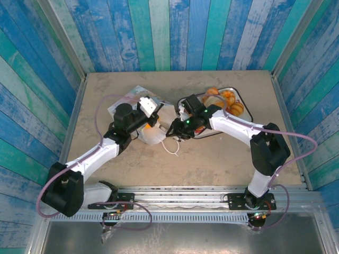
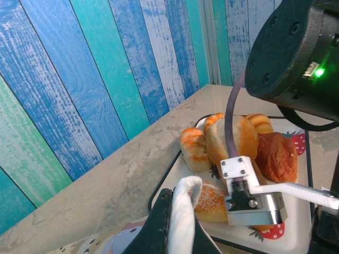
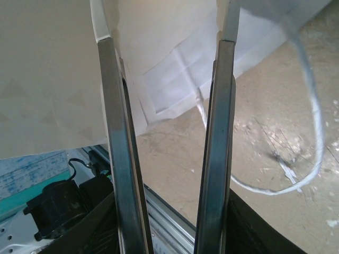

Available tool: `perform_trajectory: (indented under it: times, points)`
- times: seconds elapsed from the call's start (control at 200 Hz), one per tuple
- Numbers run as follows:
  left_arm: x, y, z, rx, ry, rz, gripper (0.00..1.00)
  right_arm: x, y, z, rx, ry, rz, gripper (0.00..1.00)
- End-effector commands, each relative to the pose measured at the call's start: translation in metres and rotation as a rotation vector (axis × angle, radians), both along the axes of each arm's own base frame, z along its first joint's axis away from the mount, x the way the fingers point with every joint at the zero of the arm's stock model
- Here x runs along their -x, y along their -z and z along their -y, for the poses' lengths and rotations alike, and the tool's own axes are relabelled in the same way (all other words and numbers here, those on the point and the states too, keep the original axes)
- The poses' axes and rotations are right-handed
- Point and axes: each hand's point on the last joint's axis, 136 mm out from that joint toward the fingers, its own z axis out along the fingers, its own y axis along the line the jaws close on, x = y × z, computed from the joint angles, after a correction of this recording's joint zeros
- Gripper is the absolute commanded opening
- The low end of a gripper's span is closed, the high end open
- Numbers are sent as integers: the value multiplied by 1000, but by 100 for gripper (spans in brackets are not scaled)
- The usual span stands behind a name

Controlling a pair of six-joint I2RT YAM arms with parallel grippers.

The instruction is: Take the fake bread out of the paper bag

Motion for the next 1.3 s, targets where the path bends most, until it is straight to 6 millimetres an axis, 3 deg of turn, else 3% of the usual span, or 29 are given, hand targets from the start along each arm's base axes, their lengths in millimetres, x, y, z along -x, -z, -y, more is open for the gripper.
perform_trajectory:
  times: [0.0, 0.16, 0.606, 0.892, 1.297]
  points:
    - [-6, -4, 3, 4, -10, 21, 0, 6, -13, 14, 7, 4, 16, 45]
    - [-5, -4, 3, 2, -6, 24, 0, 6, -21, 14, -12, 0, 28, 45]
    - [-4, -8, 5, 15, 4, 36, 0, 9, -12, -10, -104, -20, -33, 44]
    - [0, -12, 10, 21, 36, 45, 0, -6, 0, -20, -120, 20, -40, 44]
    - [6, -6, 14, 18, 67, 31, 0, -26, -3, -38, -202, 60, -18, 44]
